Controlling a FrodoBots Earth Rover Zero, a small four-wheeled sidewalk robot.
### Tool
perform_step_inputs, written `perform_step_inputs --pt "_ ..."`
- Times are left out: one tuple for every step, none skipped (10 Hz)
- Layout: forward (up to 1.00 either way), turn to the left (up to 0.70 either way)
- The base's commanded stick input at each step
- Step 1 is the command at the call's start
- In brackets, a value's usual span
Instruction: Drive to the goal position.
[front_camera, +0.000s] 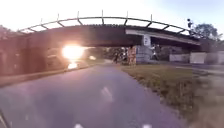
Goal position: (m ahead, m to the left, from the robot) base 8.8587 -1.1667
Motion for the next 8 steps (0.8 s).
perform_step_inputs --pt "1.0 0.0" --pt "1.0 0.0" --pt "1.0 0.0" --pt "1.0 0.0" --pt "1.0 0.0" --pt "1.0 0.0" --pt "1.0 0.0" --pt "1.0 0.0"
